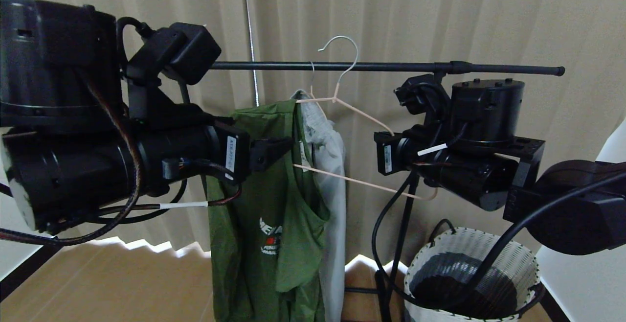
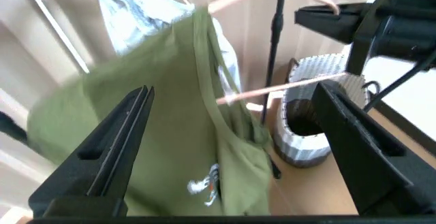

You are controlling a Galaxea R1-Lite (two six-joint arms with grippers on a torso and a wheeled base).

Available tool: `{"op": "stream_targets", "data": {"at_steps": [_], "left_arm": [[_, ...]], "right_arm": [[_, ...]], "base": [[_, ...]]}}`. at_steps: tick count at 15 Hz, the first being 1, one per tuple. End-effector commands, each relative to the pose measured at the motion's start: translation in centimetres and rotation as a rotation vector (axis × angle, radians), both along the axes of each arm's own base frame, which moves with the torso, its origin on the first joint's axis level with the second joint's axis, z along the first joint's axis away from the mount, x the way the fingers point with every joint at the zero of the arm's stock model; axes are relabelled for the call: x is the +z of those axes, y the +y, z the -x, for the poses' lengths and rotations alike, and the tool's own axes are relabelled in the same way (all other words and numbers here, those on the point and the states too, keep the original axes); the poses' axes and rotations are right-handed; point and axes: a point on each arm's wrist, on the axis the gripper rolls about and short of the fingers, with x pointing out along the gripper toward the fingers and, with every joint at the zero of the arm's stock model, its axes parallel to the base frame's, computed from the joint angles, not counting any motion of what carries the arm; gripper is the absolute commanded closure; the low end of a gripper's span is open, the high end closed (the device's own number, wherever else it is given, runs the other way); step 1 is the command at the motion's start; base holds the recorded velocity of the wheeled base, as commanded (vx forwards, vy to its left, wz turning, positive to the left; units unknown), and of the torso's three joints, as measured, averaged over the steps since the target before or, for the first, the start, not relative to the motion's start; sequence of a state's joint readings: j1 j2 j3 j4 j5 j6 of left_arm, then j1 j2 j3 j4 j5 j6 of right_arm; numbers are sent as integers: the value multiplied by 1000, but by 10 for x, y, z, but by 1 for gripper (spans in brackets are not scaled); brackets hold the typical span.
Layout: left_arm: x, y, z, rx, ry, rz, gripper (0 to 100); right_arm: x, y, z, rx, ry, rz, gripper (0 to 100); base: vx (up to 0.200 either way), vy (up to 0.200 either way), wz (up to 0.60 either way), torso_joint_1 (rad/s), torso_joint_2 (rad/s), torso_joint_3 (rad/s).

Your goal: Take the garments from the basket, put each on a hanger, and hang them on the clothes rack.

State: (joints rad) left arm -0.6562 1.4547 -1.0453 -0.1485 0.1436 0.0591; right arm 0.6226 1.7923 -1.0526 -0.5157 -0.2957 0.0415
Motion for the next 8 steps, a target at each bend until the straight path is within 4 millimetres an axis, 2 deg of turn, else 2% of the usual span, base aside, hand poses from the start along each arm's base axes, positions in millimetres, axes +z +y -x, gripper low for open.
{"op": "stream_targets", "data": {"at_steps": [1,4,8], "left_arm": [[0,10,4,22,-18,9,0],[-5,14,1,41,-61,35,0],[-12,28,6,62,-80,-34,0]], "right_arm": [[4,-2,3,0,-9,-6,100],[4,-2,2,-2,-10,-7,100],[1,-9,8,-10,-4,2,100]], "base": [[0,0,0,0,0,0],[0,0,0,0,0,0],[0,0,0,0,0,0]]}}
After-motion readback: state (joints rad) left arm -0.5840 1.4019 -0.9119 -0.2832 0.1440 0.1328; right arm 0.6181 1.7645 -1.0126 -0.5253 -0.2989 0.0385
